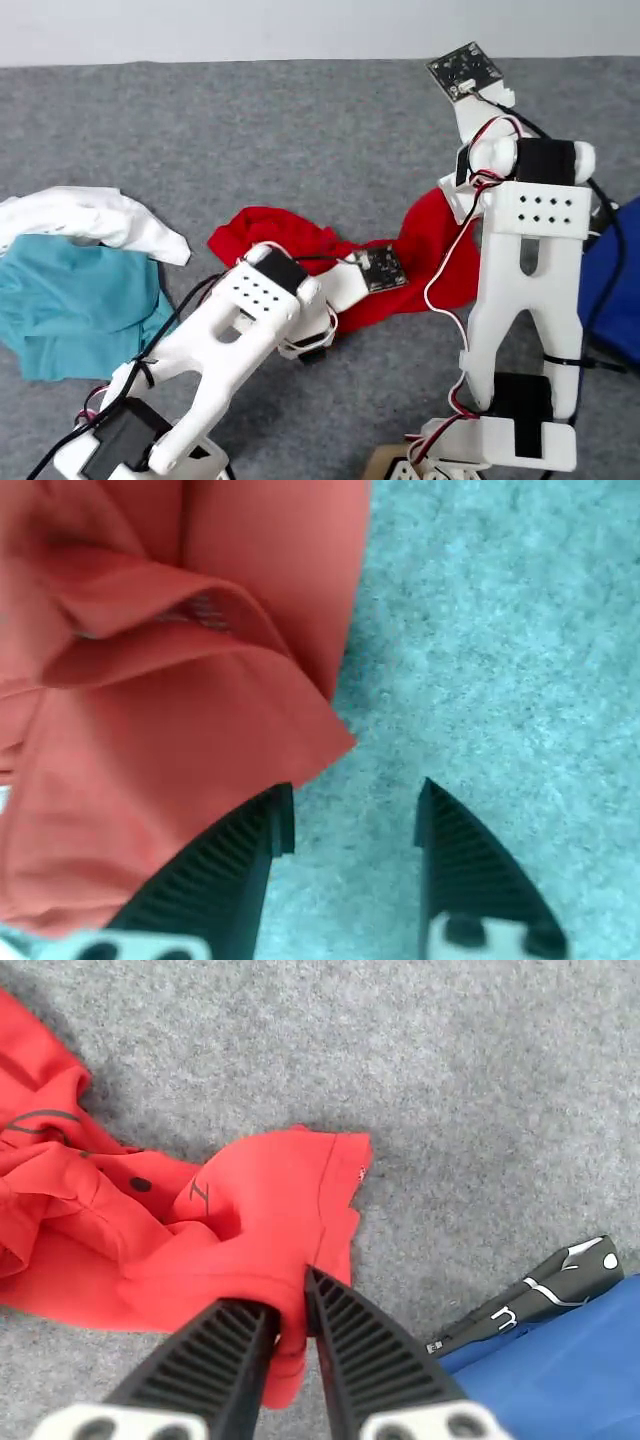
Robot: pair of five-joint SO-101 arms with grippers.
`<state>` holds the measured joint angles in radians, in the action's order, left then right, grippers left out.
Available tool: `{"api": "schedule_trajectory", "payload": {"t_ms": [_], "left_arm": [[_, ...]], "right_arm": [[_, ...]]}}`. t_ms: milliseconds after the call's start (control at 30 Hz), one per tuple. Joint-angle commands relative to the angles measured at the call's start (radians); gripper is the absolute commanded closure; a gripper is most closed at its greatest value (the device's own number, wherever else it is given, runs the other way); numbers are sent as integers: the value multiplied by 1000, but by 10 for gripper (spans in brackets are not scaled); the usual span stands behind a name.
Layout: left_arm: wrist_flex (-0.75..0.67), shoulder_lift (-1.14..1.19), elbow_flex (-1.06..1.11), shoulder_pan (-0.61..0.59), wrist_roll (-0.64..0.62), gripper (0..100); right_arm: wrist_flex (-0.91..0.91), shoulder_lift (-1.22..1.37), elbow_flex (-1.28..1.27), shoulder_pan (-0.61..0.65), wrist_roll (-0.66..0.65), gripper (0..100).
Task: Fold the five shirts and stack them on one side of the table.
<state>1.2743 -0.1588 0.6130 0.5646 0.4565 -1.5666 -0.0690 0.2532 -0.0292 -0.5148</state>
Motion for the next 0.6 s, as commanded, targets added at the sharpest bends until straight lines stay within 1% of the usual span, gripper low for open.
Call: {"api": "schedule_trajectory", "payload": {"t_ms": [0, 233, 300, 433, 567], "left_arm": [[-63, -3, 19, -6, 9, 786], [-196, -3, 59, -8, 9, 791], [-236, -3, 77, -9, 21, 818], [-236, -3, 84, -9, 60, 902], [-210, -3, 85, -9, 89, 941]], "right_arm": [[2, -35, 11, -5, -6, 987], [4, -31, 11, -4, -6, 987], [4, -30, 11, -4, -8, 987], [4, -36, 11, -4, -9, 987], [4, -36, 11, -4, -9, 987]]}}
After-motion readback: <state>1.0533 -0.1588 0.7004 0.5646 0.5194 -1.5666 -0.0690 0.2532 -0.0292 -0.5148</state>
